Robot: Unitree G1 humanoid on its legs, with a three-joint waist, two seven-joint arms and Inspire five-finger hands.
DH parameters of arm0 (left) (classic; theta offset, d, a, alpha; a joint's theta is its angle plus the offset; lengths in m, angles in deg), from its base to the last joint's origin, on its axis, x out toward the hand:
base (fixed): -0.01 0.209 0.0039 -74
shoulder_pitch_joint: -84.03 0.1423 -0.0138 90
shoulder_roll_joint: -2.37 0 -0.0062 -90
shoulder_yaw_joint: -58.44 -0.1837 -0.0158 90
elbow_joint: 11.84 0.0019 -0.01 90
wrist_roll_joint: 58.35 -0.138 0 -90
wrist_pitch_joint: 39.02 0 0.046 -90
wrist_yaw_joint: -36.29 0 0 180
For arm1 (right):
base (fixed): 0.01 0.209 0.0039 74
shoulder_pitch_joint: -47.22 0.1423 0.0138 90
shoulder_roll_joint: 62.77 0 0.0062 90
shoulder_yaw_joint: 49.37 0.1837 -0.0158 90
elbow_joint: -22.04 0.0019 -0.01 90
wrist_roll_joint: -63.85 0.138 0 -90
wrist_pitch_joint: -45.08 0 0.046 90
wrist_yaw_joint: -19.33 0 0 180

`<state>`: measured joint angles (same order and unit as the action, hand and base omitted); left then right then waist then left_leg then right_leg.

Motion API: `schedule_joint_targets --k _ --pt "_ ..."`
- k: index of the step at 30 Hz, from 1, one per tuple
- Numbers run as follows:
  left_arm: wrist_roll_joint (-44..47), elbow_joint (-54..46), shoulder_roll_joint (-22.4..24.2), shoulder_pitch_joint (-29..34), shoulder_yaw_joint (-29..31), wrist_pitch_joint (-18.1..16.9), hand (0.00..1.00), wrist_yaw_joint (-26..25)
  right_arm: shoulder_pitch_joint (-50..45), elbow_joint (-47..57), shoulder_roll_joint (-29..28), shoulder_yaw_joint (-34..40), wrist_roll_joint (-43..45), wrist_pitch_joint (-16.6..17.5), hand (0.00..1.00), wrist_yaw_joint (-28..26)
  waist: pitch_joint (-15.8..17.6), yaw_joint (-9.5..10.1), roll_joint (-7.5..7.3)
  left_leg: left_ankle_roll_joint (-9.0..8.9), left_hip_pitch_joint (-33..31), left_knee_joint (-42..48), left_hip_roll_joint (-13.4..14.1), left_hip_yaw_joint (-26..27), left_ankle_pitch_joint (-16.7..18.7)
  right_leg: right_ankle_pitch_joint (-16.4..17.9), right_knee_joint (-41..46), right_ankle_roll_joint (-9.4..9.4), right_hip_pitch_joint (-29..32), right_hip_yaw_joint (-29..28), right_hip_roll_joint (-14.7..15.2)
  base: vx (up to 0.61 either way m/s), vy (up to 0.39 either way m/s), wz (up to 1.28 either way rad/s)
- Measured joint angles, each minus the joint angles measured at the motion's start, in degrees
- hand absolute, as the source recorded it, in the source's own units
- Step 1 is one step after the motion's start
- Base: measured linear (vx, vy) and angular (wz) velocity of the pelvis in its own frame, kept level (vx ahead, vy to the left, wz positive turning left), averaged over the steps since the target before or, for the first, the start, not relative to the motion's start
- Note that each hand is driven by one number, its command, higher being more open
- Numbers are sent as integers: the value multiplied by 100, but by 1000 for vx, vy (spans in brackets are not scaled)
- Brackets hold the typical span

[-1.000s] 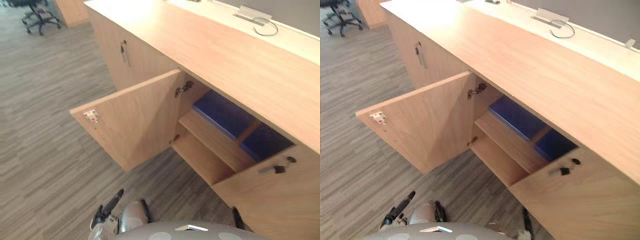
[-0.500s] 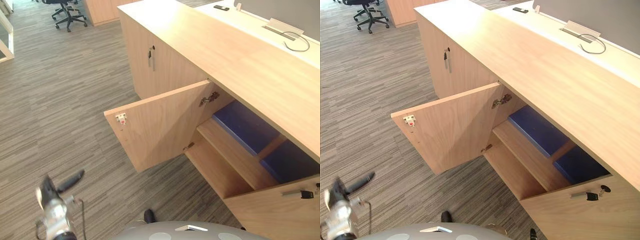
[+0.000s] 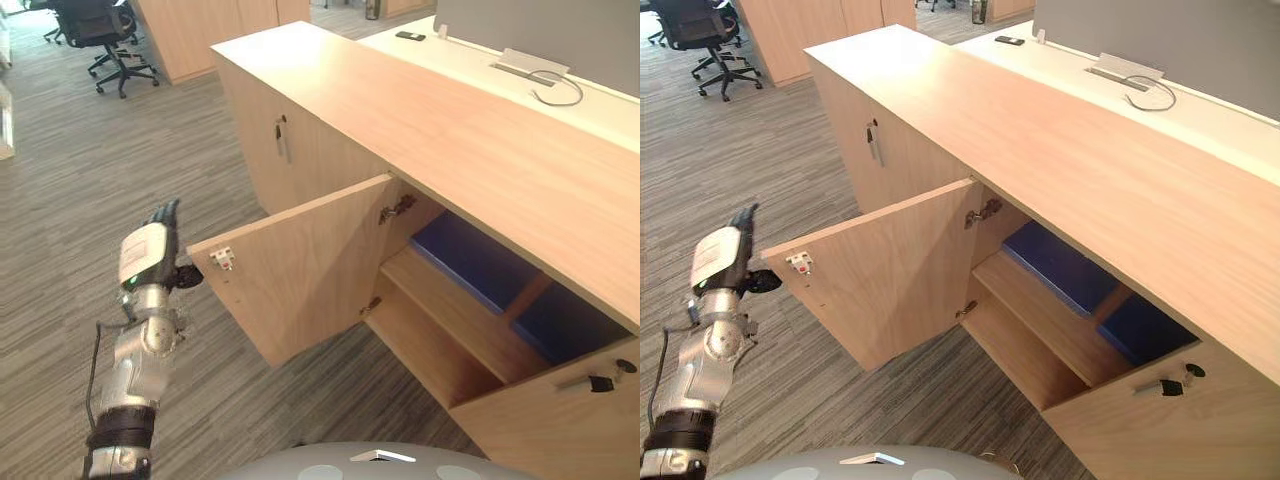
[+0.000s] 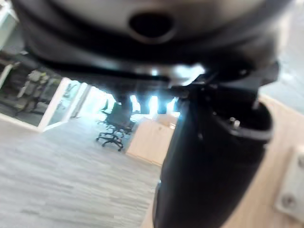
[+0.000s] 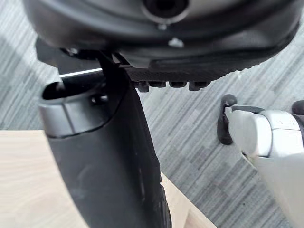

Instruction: Walk over to the cabinet, pick up the folder, carry it to the office cabinet, place the folder inside the office cabinet, then close the office cabinet door

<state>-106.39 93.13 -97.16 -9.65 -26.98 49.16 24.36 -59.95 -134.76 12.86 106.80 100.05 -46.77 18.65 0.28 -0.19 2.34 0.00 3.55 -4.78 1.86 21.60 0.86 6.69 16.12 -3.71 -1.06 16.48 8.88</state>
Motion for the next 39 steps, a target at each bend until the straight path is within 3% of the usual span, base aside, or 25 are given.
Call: schedule_joint_targets --k 8,11,15,17,18,20,21,22,23,26,28,32,36,39 --pt "-662 524 -1507 -1200 -2089 -92 100 59 1 0 361 500 -39 -11 100 -17 18 26 -201 68 -83 -17 -138 4 -19 -152 -6 -242 98 -113 141 -12 14 2" --pt "-669 124 -2006 -1297 -2805 -338 100 72 -13 -1 444 803 -50 -35 100 7 37 39 -227 96 -112 -21 -216 11 -17 -222 20 -360 141 -121 224 -30 38 3" --pt "-639 -756 -2297 -1295 -3580 -602 100 131 -35 -2 552 1249 -121 -96 100 47 46 108 -230 149 -139 -23 -357 89 12 -244 143 -412 207 -144 402 -43 45 12" --pt "-518 -1378 -2244 -1203 -4021 -851 100 255 -8 -3 573 1316 -222 -125 100 89 54 114 -223 169 -194 -25 -435 131 26 -270 203 -489 285 -187 471 -57 43 5" --pt "-325 -1754 -1996 -1170 -4445 -1088 100 458 78 -27 555 1298 -225 -125 100 90 60 94 -230 173 -270 -26 -470 192 29 -293 184 -530 395 -281 485 -61 54 -10" --pt "-152 -1789 -1596 -988 -4578 -1101 100 548 137 -65 494 1314 -226 -128 100 68 63 18 -232 164 -330 -31 -491 211 37 -300 158 -542 469 -277 470 -35 25 -14" --pt "94 -1790 -1005 -697 -4897 -1231 100 814 194 -134 318 1318 -295 -149 100 66 39 -102 -374 113 -340 -1 -569 356 81 -310 -61 -511 501 -304 547 -13 1 -15" --pt "116 -1798 -919 -654 -4945 -1274 100 869 198 -140 286 1298 -307 -151 100 65 63 -124 -394 133 -347 4 -578 407 67 -294 -82 -490 492 -300 556 0 -5 -27" --pt "184 -1793 -677 -556 -5157 -1440 100 1069 213 -217 240 1185 -334 -162 100 49 96 -192 -379 363 -325 -29 -605 496 -9 -197 -84 -524 475 -312 530 -1 -13 -41" --pt "331 -1790 -111 -433 -6327 -2144 100 1768 213 -240 -5 728 -408 -299 100 51 164 -522 -444 374 -329 -29 -626 723 18 -184 -335 -514 441 -427 514 12 -30 -44" --pt "570 -1792 164 -394 -6544 -2419 100 1988 92 -240 -84 325 -414 -324 100 59 189 -601 -456 375 -320 -29 -617 811 23 -183 -485 -514 395 -427 496 15 -57 -31" --pt "1130 -1794 601 -362 -6253 -2251 100 2024 -73 -174 -82 -518 -415 -344 100 4 185 -609 -401 351 -302 -31 -546 841 14 -144 -631 -458 294 -422 395 6 -70 -6" --pt "1423 -1802 728 -343 -6102 -2059 100 2046 -59 37 -76 -1082 -414 -316 100 -115 182 -558 -404 255 -273 -34 -508 844 -59 -101 -768 -440 276 -413 377 25 -51 0" --pt "1444 -1801 770 -223 -6101 -2033 100 2109 -55 140 -85 -1271 -415 -269 100 -151 173 -542 -471 286 -201 -33 -512 860 -41 -157 -814 -470 184 -426 378 69 -7 -3"
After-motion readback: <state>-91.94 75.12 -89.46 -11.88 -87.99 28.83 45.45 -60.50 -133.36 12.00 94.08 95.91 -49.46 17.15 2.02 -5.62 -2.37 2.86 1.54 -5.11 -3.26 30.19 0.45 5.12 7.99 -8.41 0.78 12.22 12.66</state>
